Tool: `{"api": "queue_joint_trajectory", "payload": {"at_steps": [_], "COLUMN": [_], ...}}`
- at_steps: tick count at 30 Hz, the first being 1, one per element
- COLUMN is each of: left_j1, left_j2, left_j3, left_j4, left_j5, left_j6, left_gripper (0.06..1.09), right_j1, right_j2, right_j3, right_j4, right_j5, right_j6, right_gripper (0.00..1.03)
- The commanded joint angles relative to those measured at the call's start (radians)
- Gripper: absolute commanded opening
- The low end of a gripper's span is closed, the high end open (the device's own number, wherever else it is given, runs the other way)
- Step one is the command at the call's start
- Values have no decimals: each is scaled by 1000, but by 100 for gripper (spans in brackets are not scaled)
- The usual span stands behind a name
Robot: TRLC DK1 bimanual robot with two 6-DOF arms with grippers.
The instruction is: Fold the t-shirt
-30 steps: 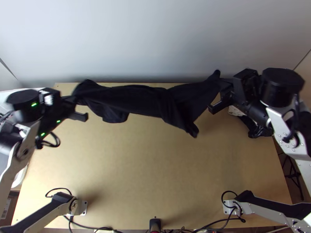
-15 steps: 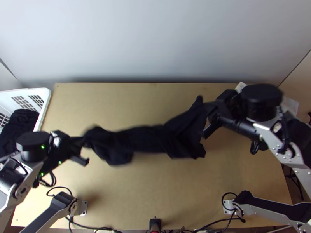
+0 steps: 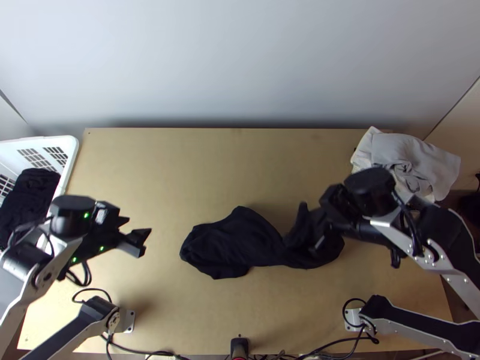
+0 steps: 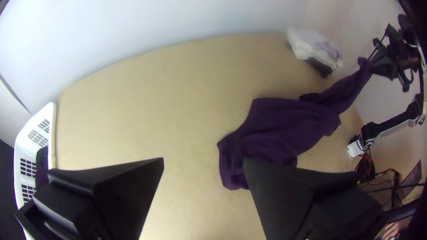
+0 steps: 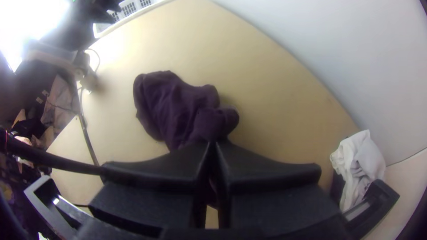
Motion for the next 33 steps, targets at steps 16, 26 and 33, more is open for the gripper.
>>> {"api": "queue_joint_trajectory", "payload": {"at_steps": [16,26,33], "left_j1": [-243,-303,-334], "left_j2": [709,973,1125], "left_j3": [313,428,563], "left_j4": [223,295,298], "left_j5": [68,70,71], "left_j6": [-23,9,8], "left_gripper": [97,102,102], "right_j1": [-197,-250,-266], "right_j2": [-122,-107,-87], "right_j3": [-96,-73,-73], "right_j4": [-74,-71,-60], "right_j5": [-30,-36,-36], "right_j6": [-8,2,-1], "right_gripper": [3,3,3]}}
